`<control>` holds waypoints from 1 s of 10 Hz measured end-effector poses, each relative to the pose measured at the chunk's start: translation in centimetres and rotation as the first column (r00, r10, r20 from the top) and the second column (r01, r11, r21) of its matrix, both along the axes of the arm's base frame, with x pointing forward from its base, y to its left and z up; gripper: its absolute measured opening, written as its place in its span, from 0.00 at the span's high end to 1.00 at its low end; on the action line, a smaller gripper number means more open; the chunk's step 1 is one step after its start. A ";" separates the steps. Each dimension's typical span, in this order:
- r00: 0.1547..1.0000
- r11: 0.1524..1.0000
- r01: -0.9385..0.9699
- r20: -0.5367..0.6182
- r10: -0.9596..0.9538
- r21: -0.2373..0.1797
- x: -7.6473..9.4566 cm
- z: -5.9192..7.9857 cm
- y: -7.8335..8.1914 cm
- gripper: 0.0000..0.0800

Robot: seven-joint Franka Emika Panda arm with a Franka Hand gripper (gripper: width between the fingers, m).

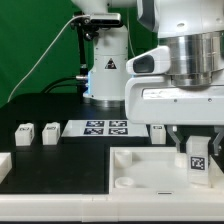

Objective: Assemble one leg

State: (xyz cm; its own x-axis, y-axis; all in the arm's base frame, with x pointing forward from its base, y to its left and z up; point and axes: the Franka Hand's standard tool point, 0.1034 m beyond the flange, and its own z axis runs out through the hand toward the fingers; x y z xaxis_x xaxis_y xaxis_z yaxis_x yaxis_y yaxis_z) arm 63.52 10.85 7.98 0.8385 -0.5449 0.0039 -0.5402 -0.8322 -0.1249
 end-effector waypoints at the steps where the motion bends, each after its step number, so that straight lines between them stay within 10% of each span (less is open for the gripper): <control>1: 0.993 0.993 0.120 -0.012 -0.120 0.006 0.0 0.0 -0.1 0.63; 6: 0.856 0.857 0.514 -0.077 -0.511 0.034 -0.1 -0.1 0.0 0.63; 10: 0.986 0.986 0.166 -0.036 -0.165 0.025 -0.3 -0.4 0.8 0.20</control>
Offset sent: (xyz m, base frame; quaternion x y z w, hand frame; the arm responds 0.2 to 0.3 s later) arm 0.0009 0.0028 -0.0030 -0.0073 -0.0039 0.3519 0.9360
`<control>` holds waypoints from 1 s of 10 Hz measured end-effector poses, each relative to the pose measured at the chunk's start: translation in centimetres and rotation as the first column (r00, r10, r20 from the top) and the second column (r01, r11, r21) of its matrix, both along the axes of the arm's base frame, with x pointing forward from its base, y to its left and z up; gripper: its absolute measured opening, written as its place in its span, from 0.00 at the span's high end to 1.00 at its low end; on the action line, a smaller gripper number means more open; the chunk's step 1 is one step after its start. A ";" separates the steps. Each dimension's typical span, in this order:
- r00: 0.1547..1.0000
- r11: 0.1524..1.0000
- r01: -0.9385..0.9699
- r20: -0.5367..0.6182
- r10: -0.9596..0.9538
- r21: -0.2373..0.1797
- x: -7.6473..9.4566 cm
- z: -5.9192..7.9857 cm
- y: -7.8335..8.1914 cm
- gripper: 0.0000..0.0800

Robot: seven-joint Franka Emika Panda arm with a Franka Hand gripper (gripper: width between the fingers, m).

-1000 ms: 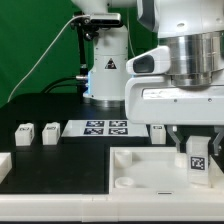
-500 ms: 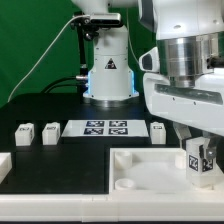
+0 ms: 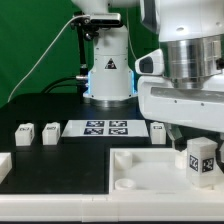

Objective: Assemble one leg

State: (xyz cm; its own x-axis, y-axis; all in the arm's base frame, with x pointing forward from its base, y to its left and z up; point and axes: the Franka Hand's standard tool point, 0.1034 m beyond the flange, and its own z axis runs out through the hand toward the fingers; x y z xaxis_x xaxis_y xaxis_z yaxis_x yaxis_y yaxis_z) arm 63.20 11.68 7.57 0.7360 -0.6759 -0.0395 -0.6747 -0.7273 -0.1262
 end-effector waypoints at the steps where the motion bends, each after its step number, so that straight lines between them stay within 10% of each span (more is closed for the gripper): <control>1: 0.988 0.988 -0.154 0.012 0.155 -0.018 0.0 0.0 0.2 0.19; 7: 0.596 0.594 -0.797 0.014 0.803 -0.108 0.5 0.0 0.0 0.19; 10: 0.597 0.595 -0.797 0.014 0.802 -0.108 0.5 0.0 0.0 0.31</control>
Offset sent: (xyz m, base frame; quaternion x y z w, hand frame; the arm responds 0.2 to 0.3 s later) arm 0.0116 0.0022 0.0007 -0.0459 0.0019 -0.2837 0.9578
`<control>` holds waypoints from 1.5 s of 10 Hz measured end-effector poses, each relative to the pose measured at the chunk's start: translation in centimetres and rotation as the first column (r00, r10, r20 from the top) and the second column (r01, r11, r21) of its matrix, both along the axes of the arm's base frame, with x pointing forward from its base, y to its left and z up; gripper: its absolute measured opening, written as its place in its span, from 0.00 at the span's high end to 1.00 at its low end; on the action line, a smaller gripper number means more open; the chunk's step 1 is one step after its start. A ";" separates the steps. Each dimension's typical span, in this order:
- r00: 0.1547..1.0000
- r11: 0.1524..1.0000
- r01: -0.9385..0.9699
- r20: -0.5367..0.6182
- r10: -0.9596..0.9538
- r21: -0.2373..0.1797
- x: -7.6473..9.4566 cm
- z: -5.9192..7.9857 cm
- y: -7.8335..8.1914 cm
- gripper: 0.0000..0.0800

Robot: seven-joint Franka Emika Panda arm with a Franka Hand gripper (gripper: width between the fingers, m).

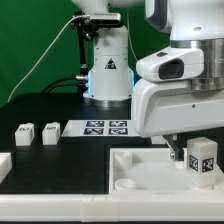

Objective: Assemble one leg

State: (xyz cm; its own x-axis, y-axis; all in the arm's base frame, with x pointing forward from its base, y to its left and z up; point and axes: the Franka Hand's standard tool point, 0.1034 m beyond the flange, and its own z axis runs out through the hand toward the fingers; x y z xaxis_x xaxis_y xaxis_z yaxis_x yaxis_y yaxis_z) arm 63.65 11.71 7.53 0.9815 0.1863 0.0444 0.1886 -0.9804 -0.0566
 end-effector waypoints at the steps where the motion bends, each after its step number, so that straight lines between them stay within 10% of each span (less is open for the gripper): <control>1: 1.000 1.000 0.000 0.000 0.000 0.000 0.0 0.0 0.0 0.48; 5: 0.998 0.998 0.057 -0.004 -0.057 0.003 0.0 0.0 0.0 0.64; 6: 0.949 0.949 0.314 -0.018 -0.313 0.014 0.0 -0.1 -0.1 0.64; 12: 0.324 0.325 0.946 -0.082 -0.942 0.000 0.0 -0.2 -0.4 0.64; 15: 0.229 0.231 0.973 -0.099 -0.968 -0.004 0.0 -0.2 -0.5 0.64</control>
Offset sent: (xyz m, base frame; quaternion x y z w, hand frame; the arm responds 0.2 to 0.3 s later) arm 0.0000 0.0000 0.0000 0.0000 0.0000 0.0000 1.0000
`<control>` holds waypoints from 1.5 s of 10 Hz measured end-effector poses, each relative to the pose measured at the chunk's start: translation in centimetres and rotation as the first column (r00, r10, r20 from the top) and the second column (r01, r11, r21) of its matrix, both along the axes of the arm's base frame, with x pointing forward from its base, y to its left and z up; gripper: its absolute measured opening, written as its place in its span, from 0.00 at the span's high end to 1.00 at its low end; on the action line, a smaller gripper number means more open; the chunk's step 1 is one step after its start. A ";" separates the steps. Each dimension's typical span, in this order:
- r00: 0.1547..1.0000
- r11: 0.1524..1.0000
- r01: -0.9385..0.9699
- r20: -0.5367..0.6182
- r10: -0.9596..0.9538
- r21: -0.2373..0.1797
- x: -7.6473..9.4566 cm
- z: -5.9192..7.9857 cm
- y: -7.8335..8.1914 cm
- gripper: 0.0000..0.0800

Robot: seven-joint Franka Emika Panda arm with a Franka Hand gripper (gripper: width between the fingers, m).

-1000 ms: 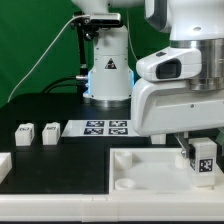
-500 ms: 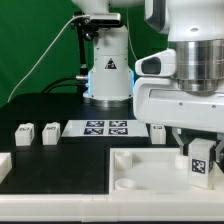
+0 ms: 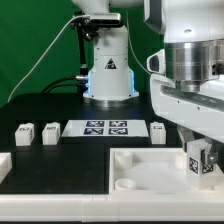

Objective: Assemble one leg

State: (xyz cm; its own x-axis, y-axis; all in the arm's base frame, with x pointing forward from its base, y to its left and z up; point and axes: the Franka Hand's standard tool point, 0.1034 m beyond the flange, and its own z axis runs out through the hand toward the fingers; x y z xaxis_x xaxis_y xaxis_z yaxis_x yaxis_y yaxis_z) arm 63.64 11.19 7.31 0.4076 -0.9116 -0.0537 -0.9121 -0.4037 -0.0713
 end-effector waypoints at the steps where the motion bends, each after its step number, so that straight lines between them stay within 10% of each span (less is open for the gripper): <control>1: 0.999 0.999 -0.045 0.003 0.045 -0.002 0.0 0.0 0.0 0.48; 4: 0.945 0.946 -0.325 0.026 0.325 -0.018 0.0 0.0 0.4 0.23; 11: 0.332 0.328 -0.938 -0.012 0.943 -0.114 -0.1 -0.1 0.9 0.19; 13: 0.303 0.299 -0.947 -0.011 0.953 -0.114 -0.1 -0.1 0.8 0.19; 15: 0.303 0.300 -0.947 -0.011 0.953 -0.114 -0.1 -0.1 0.8 0.54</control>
Offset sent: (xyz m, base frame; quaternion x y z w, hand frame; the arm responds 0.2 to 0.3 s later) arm 0.0044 0.0047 0.0040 -0.0070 0.0061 -0.3385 0.9409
